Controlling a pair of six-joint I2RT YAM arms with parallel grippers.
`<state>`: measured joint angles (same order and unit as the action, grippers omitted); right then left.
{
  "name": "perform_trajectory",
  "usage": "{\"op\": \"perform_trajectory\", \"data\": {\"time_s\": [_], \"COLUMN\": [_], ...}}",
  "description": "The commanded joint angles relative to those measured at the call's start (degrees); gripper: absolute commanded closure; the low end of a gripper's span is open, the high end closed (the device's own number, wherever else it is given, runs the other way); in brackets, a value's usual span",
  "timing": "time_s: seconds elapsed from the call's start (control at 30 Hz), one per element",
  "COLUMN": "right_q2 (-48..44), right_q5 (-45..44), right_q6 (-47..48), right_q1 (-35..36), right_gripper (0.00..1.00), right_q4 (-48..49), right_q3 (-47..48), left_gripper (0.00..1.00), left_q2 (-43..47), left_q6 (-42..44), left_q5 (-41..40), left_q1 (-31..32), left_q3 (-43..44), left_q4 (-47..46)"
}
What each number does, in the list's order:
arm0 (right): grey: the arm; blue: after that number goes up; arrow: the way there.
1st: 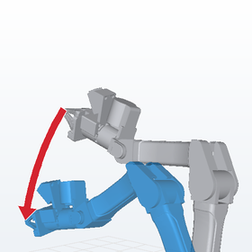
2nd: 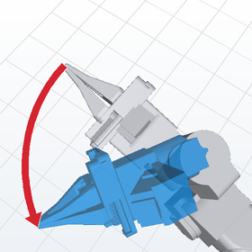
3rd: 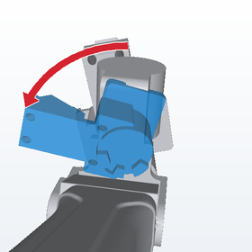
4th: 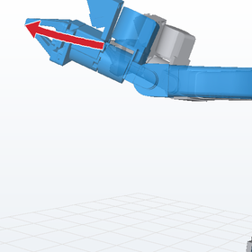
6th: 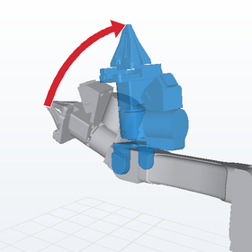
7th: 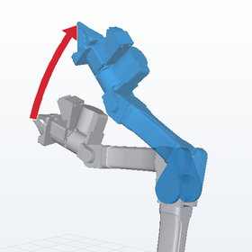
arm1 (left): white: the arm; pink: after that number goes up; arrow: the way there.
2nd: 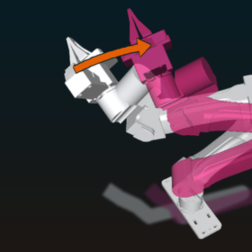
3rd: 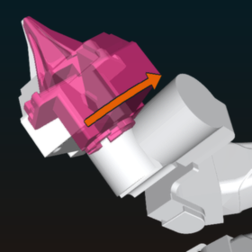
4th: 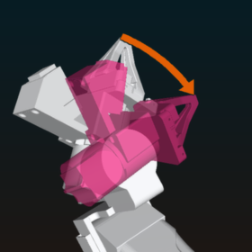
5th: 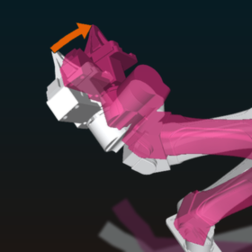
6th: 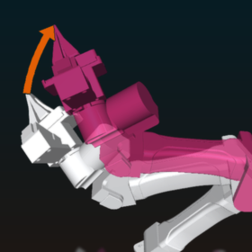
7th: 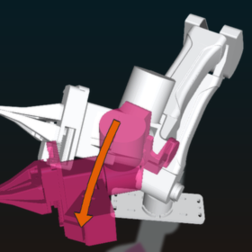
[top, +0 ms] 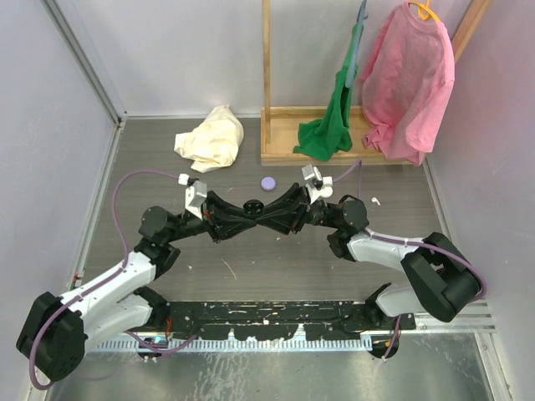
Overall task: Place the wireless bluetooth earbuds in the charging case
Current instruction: Adjust the charging case, then move the earbud to the center of the board.
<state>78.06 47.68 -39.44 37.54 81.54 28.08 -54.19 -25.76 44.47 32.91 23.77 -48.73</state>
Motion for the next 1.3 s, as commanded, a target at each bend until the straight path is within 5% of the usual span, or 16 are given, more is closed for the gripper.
{"op": "perform_trajectory", "data": {"time_s": [0.0,0.3,0.77,0.97,1.27], "right_q2": [-0.2,-1.4,-4.7,-9.3,-9.2], "right_q5": [1.6,1.4,-3.4,-10.0,-16.5], "right_q6": [0.7,2.8,21.3,31.6,35.8], "right_q1": [1.7,-1.7,-5.1,-5.1,-5.1], "right_gripper": [0.83,0.98,0.99,0.99,0.99], "right_q4": [3.0,3.5,-6.1,-13.9,-14.0], "right_q3": [3.0,0.7,-6.0,-9.9,-12.7], "left_gripper": [0.95,0.66,0.35,0.31,0.31], "left_q2": [-0.4,4.8,15.3,7.1,-10.9], "left_q6": [0.4,3.0,4.8,5.4,6.3], "left_q5": [-2.6,-7.8,-35.9,-48.1,-51.5], "left_q1": [0.7,0.8,0.7,-1.6,-10.6], "left_q3": [1.2,0.0,3.6,10.9,21.2], "left_q4": [-1.1,11.0,47.4,59.7,63.2]}}
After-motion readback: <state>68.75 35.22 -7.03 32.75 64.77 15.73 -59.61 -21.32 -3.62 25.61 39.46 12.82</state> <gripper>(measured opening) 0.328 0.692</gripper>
